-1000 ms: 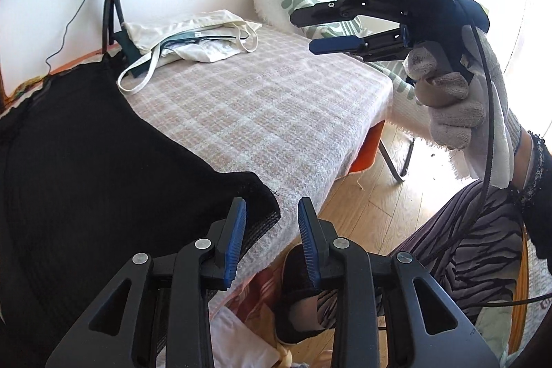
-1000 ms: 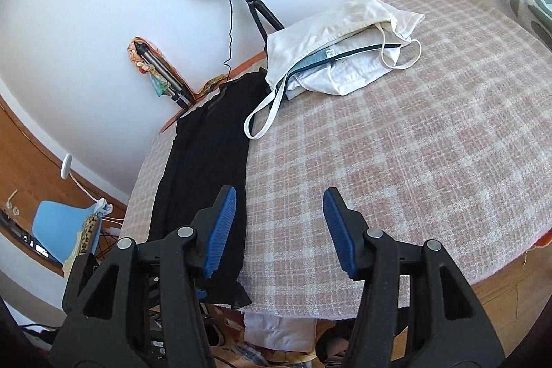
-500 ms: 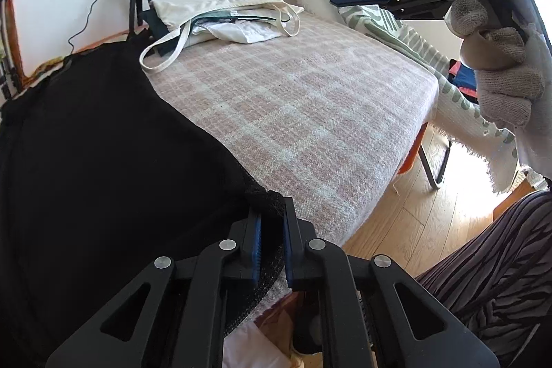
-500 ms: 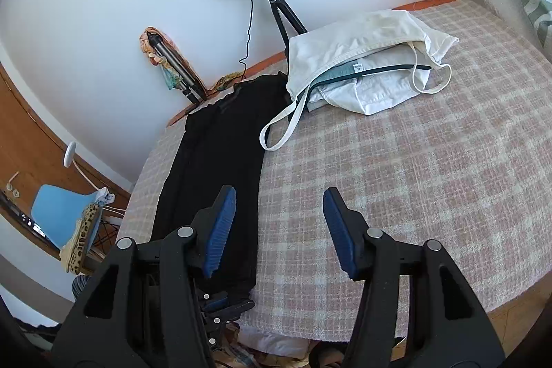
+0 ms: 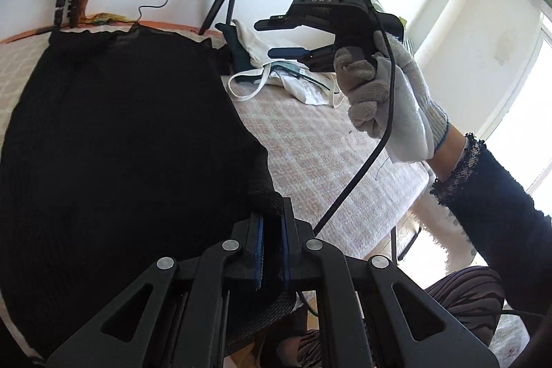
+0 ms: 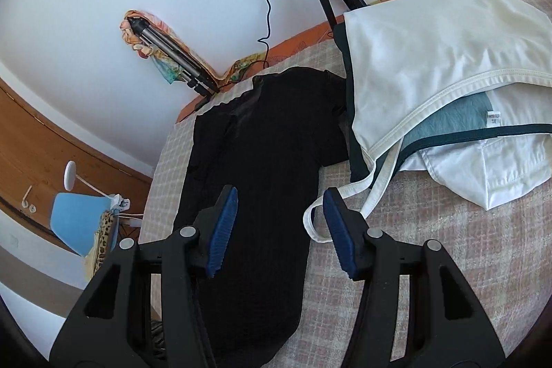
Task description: Fold small clothes
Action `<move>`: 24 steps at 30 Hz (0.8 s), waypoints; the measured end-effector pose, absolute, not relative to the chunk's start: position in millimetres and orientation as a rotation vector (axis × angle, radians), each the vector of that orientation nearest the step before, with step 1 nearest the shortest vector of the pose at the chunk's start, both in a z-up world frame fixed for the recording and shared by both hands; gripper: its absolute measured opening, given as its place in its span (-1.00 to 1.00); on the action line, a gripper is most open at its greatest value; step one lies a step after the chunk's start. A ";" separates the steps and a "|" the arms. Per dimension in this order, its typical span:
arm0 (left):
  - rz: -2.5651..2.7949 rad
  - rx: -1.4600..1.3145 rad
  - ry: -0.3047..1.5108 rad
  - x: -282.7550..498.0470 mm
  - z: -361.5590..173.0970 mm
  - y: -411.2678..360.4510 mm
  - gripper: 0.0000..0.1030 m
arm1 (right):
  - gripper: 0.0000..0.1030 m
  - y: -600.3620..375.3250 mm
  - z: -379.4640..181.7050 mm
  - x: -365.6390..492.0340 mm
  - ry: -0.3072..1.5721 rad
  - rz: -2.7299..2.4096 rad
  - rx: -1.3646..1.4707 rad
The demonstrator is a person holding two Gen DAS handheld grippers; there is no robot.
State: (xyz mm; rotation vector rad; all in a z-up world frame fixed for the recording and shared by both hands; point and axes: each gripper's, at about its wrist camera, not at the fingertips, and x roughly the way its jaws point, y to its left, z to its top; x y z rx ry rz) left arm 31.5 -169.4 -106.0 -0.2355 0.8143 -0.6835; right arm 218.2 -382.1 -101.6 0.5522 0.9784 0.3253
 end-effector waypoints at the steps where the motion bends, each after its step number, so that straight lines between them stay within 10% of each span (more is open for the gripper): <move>1: -0.675 -0.250 0.815 33.4 -106.2 -164.3 -0.87 | 0.08 -379.6 -110.4 231.7 0.996 0.310 0.556; 16: -0.694 -0.307 0.857 37.8 -117.8 -150.9 -0.88 | 0.05 -348.6 -167.5 317.4 1.136 0.084 0.380; 19: -0.711 -0.305 0.862 33.9 -118.5 -153.9 -0.88 | -0.88 -344.5 -168.0 321.1 1.145 0.086 0.349; 24: -0.722 -0.306 0.850 22.9 -117.4 -152.9 -0.88 | -0.89 -333.2 -149.7 320.6 1.100 0.082 0.308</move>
